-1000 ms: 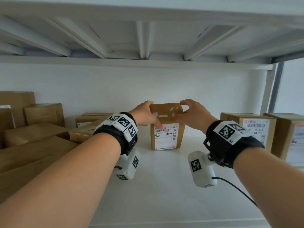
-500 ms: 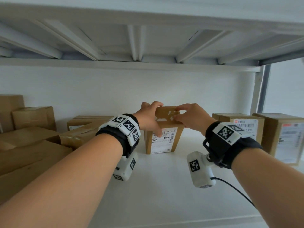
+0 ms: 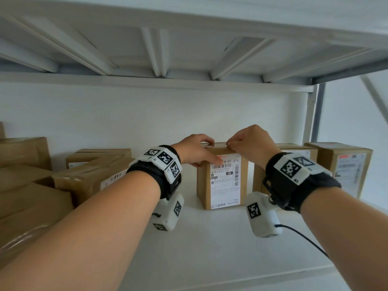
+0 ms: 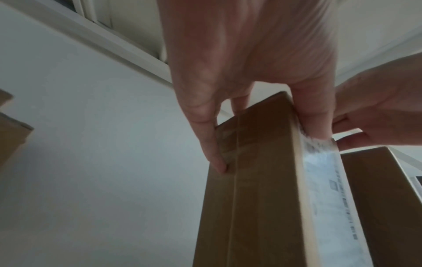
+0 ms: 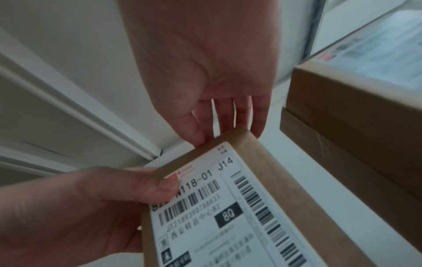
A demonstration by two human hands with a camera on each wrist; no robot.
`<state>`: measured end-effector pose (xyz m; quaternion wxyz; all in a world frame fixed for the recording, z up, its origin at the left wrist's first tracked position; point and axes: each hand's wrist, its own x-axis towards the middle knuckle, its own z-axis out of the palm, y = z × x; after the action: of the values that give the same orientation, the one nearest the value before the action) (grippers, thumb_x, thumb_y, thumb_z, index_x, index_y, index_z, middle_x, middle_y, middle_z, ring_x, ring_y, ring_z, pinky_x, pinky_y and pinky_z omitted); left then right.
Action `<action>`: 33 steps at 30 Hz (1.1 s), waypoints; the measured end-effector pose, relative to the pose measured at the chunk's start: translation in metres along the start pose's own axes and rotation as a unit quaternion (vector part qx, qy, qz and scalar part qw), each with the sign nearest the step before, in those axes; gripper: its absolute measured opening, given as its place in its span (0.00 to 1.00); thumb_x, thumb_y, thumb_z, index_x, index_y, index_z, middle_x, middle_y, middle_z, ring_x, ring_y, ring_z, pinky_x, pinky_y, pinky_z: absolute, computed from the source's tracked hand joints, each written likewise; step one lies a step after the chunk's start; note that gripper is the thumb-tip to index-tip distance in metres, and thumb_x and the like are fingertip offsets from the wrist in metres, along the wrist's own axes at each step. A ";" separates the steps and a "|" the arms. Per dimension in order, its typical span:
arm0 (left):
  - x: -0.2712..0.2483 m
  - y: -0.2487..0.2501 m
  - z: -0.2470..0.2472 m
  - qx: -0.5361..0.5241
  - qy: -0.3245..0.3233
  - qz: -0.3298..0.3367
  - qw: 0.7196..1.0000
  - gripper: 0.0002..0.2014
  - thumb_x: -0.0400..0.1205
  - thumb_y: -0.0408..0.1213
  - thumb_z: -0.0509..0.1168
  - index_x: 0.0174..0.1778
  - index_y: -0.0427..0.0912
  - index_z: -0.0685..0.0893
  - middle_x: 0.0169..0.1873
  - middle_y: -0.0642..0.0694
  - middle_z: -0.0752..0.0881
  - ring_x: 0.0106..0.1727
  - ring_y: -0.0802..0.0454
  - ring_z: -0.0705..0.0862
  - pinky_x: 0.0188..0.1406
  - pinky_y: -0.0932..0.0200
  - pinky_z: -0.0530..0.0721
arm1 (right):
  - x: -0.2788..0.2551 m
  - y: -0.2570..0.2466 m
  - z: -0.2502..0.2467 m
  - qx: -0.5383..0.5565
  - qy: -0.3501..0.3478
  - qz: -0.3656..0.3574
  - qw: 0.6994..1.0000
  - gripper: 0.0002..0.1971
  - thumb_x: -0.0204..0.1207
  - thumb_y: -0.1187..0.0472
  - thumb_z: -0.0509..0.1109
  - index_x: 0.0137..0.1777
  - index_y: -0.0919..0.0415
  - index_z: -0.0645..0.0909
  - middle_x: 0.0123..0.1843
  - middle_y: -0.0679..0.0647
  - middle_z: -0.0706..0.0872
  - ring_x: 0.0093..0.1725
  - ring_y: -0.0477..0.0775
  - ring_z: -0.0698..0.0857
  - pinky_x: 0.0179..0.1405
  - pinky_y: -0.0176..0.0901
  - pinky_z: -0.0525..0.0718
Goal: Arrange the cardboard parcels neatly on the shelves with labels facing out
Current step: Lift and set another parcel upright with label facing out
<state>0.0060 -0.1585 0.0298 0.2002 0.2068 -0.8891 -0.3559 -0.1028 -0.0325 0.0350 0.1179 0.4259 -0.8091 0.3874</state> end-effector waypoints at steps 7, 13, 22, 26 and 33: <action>0.008 0.010 0.013 0.001 -0.003 0.017 1.000 0.32 0.70 0.38 0.79 0.71 0.45 0.77 0.65 0.45 0.78 0.62 0.48 0.83 0.58 0.52 0.87 | 0.001 0.011 -0.008 -0.025 0.014 -0.006 1.000 0.12 0.75 0.63 0.65 0.44 0.60 0.92 0.43 0.57 0.92 0.45 0.55 0.89 0.44 0.48 0.90; 0.009 0.015 0.015 0.007 -0.014 0.022 1.000 0.33 0.70 0.38 0.80 0.72 0.45 0.77 0.66 0.44 0.78 0.62 0.47 0.83 0.59 0.50 0.87 | 0.003 0.013 -0.011 -0.039 0.023 0.005 0.999 0.12 0.74 0.63 0.65 0.43 0.60 0.91 0.42 0.54 0.92 0.42 0.53 0.88 0.33 0.38 0.83; -0.007 0.015 0.004 0.057 -0.002 0.024 0.998 0.38 0.73 0.42 0.77 0.78 0.48 0.70 0.73 0.45 0.73 0.62 0.52 0.78 0.57 0.57 0.83 | -0.003 0.000 -0.009 -0.031 0.020 -0.013 0.999 0.12 0.75 0.62 0.64 0.44 0.55 0.91 0.43 0.50 0.91 0.42 0.49 0.87 0.37 0.38 0.85; -0.020 0.013 -0.014 0.064 0.003 0.006 0.998 0.39 0.72 0.43 0.78 0.78 0.51 0.70 0.75 0.42 0.72 0.63 0.50 0.79 0.55 0.60 0.81 | -0.007 -0.018 -0.004 -0.013 0.027 -0.030 0.999 0.12 0.75 0.63 0.64 0.46 0.57 0.91 0.43 0.51 0.91 0.43 0.50 0.87 0.35 0.35 0.82; -0.044 0.006 -0.053 0.132 0.043 -0.047 0.989 0.33 0.72 0.47 0.77 0.74 0.50 0.75 0.67 0.46 0.80 0.62 0.47 0.83 0.64 0.53 0.83 | -0.008 -0.056 0.011 0.000 0.008 -0.045 0.999 0.12 0.75 0.63 0.63 0.44 0.58 0.90 0.43 0.52 0.91 0.44 0.51 0.88 0.36 0.35 0.83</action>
<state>0.0679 -0.1615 0.0607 0.1921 0.2883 -0.9080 -0.2356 -0.0526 -0.0551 0.0531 0.1420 0.4587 -0.7882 0.3848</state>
